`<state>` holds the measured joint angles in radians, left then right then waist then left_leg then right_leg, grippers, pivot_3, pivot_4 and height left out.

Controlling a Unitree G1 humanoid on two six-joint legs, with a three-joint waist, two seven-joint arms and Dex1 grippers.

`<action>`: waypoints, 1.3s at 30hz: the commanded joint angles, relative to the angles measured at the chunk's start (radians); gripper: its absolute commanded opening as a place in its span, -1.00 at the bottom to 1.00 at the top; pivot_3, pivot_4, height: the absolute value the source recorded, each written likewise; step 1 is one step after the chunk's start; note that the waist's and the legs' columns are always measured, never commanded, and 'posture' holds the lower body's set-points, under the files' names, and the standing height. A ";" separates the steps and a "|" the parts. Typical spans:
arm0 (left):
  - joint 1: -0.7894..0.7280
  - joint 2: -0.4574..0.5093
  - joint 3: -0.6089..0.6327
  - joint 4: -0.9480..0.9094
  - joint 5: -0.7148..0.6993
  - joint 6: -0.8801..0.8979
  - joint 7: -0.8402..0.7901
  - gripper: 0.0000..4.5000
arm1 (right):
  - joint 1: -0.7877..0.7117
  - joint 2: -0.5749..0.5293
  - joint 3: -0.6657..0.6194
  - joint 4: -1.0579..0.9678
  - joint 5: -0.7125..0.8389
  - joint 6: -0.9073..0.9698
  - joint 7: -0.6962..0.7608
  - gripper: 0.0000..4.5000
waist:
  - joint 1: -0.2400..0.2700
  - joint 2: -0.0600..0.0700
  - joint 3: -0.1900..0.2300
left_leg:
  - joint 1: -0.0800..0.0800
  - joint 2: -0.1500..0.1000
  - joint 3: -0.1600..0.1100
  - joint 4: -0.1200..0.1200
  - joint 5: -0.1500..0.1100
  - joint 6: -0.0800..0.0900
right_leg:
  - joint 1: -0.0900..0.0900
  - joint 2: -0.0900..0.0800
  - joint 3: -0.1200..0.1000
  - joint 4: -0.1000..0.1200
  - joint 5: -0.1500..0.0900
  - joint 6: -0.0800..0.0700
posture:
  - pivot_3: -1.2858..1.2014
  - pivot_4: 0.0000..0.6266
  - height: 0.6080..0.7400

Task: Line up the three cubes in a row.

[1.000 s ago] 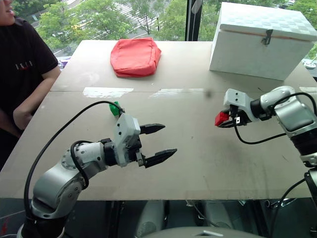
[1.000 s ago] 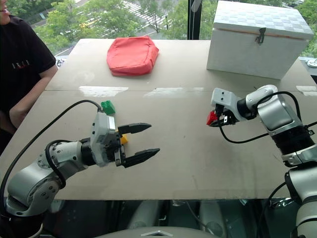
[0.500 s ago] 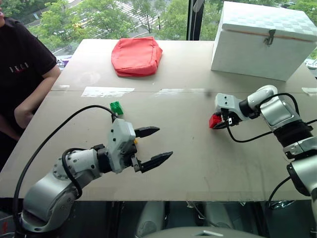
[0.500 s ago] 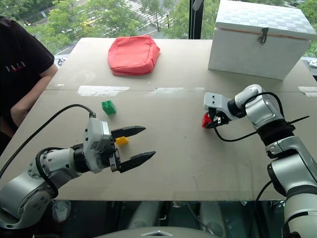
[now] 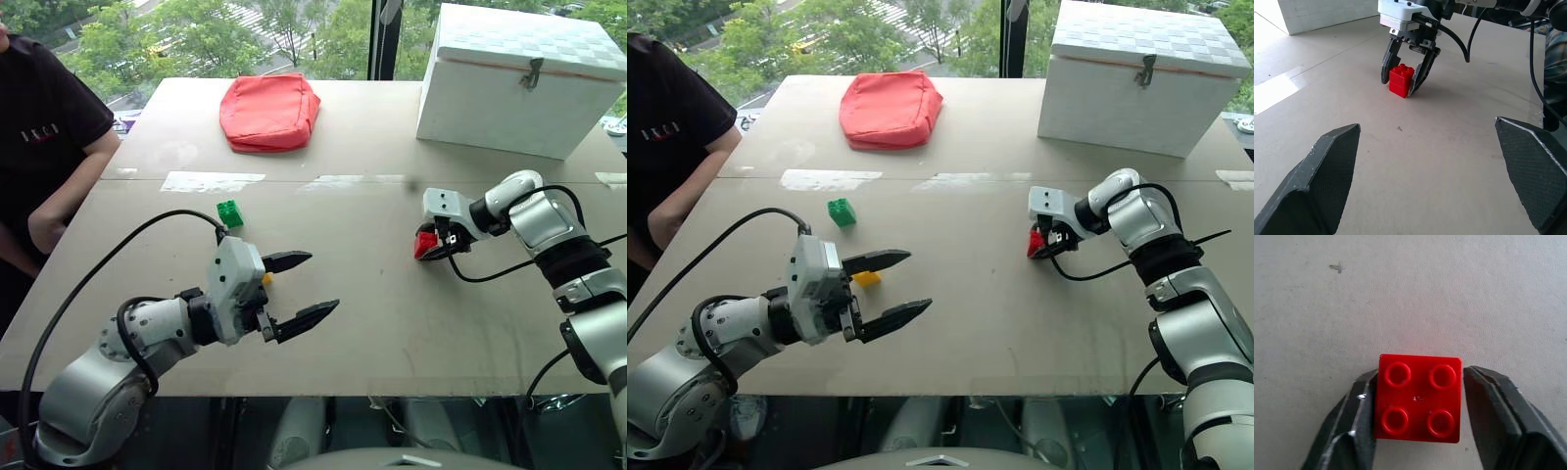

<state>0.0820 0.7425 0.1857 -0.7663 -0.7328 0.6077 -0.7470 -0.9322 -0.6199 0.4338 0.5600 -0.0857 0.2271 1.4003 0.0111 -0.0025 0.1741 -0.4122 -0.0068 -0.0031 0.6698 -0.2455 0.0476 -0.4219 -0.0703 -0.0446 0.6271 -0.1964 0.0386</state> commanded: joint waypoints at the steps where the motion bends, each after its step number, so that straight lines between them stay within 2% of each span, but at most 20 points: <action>1: 0.005 0.010 0.021 -0.024 -0.016 -0.017 -0.009 1.00 | -0.021 -0.006 -0.029 -0.029 -0.005 -0.016 -0.005 0.98 | 0.000 0.000 0.000 | 0.000 0.000 0.000 0.000 0.000 0.000 | 0.000 0.000 0.000 0.000 0.000 0.000 | 0.03 -0.52 1.00; 8: 0.060 -0.003 0.075 0.004 -0.012 -0.017 0.013 1.00 | 0.015 -0.046 -0.114 -0.163 0.074 0.018 0.009 0.98 | 0.000 0.000 0.000 | 0.000 0.000 0.000 0.000 0.000 0.000 | 0.000 0.000 0.000 0.000 0.000 0.000 | 0.03 -0.52 1.00; 11: 0.073 -0.034 0.151 0.067 -0.016 -0.017 0.064 1.00 | 0.087 -0.062 -0.241 -0.342 0.219 0.078 0.007 0.98 | 0.004 0.000 0.000 | 0.000 0.000 0.000 0.000 -0.001 0.001 | 0.000 0.000 0.000 0.000 0.000 0.001 | 0.03 -0.52 1.00; 15: 0.042 -0.011 0.215 0.190 0.061 0.004 0.140 1.00 | 0.256 -0.046 -0.423 -0.654 0.384 0.100 -0.101 0.98 | 0.006 0.000 0.000 | -0.001 0.001 -0.002 0.000 -0.002 0.003 | 0.000 0.000 -0.001 0.000 0.001 0.002 | 0.03 -0.52 1.00; 17: -0.014 0.020 0.225 0.285 0.103 0.025 0.174 1.00 | 0.348 -0.031 -0.490 -0.818 0.459 0.158 -0.180 0.98 | 0.004 0.000 0.000 | -0.001 0.001 -0.003 0.000 -0.002 0.003 | 0.000 0.000 -0.002 0.000 0.001 0.002 | 0.03 -0.52 1.00; 20: -0.184 0.070 0.200 0.476 0.182 0.065 0.250 1.00 | 0.490 -0.018 -0.541 -1.044 0.512 0.219 -0.295 0.98 | 0.013 -0.002 -0.001 | 0.000 0.001 -0.002 0.000 -0.002 0.003 | 0.000 0.000 -0.002 0.001 0.001 0.002 | 0.03 -0.52 1.00; 25: -0.448 0.100 0.088 0.758 0.279 0.097 0.254 1.00 | 0.620 -0.020 -0.579 -1.245 0.580 0.295 -0.424 0.98 | 0.003 -0.006 -0.001 | 0.002 0.000 -0.002 0.001 -0.001 0.001 | 0.002 0.001 0.000 0.002 -0.001 0.004 | 0.03 -0.52 1.00; 29: -0.598 0.017 0.050 0.846 0.293 0.170 0.326 1.00 | 0.689 -0.043 -0.587 -1.308 0.580 0.309 -0.485 0.98 | 0.004 -0.008 -0.001 | 0.002 0.000 -0.002 0.000 -0.001 0.001 | 0.002 0.001 0.000 0.002 0.002 0.002 | 0.03 -0.52 1.00; 39: -0.603 -0.240 0.069 0.611 0.406 0.398 0.729 1.00 | 0.736 -0.105 -0.628 -1.314 0.640 0.290 -0.509 0.98 | 0.004 -0.014 0.001 | -0.001 0.001 -0.004 0.000 0.002 -0.003 | 0.000 0.000 0.003 0.001 0.002 0.002 | 0.03 -0.52 1.00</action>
<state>-0.5152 0.5116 0.2316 -0.1021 -0.3559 0.9830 -0.0769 -0.1977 -0.7133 -0.1608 -0.7378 0.5350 0.5390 0.8890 0.0153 -0.0162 0.1751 -0.4131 -0.0063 -0.0067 0.6701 -0.2447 0.0462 -0.4216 -0.0703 -0.0412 0.6285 -0.1940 0.0406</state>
